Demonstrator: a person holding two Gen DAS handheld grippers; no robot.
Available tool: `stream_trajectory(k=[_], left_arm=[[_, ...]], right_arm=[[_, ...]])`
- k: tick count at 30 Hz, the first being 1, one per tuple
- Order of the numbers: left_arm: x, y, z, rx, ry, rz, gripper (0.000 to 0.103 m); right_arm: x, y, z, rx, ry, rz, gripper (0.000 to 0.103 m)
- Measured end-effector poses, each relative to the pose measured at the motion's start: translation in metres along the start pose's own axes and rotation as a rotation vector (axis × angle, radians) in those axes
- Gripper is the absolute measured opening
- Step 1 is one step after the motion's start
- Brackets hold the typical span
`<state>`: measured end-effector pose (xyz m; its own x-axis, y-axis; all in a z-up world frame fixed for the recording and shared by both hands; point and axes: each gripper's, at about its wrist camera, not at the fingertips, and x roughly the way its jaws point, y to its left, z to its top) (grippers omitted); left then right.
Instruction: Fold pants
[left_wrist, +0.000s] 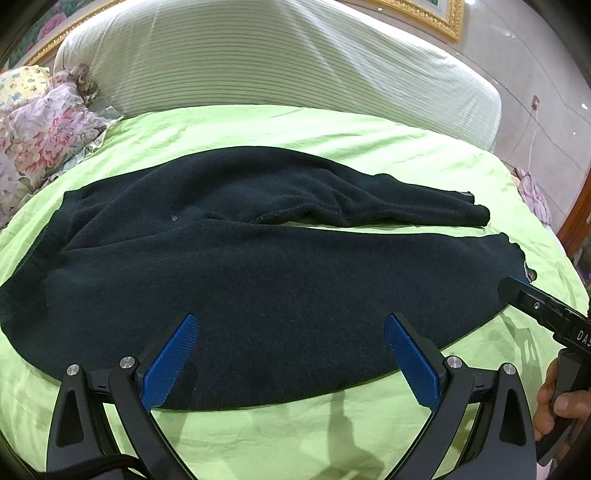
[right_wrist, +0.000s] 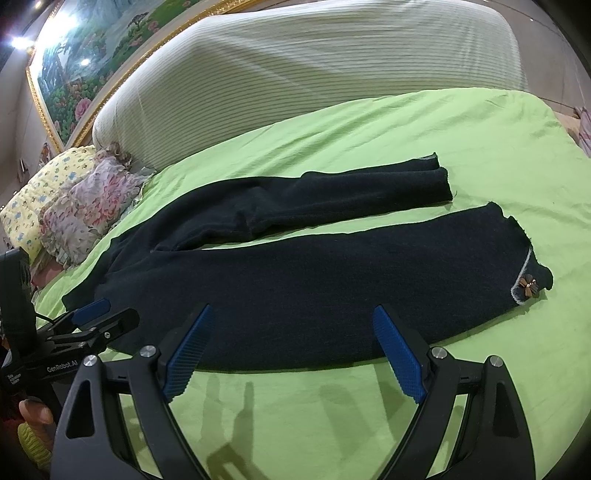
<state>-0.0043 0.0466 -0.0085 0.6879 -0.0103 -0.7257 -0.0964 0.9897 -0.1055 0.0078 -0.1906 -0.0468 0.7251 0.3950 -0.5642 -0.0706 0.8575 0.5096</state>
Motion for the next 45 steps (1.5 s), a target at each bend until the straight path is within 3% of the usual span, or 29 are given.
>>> stream_trajectory(k=[14, 32, 45], left_arm=[[0.018, 0.001, 0.02, 0.07, 0.038, -0.029, 0.101], [0.091, -0.027, 0.141, 0.298, 0.123, -0.122, 0.101], [0.202, -0.038, 0.218, 0.491, 0.274, -0.13, 0.101]], right_arm=[[-0.003, -0.027, 0.027, 0.046, -0.013, -0.023, 0.088], [0.039, -0.086, 0.128, 0.07, 0.036, -0.059, 0.088], [0.086, -0.127, 0.158, 0.073, 0.153, -0.051, 0.088]])
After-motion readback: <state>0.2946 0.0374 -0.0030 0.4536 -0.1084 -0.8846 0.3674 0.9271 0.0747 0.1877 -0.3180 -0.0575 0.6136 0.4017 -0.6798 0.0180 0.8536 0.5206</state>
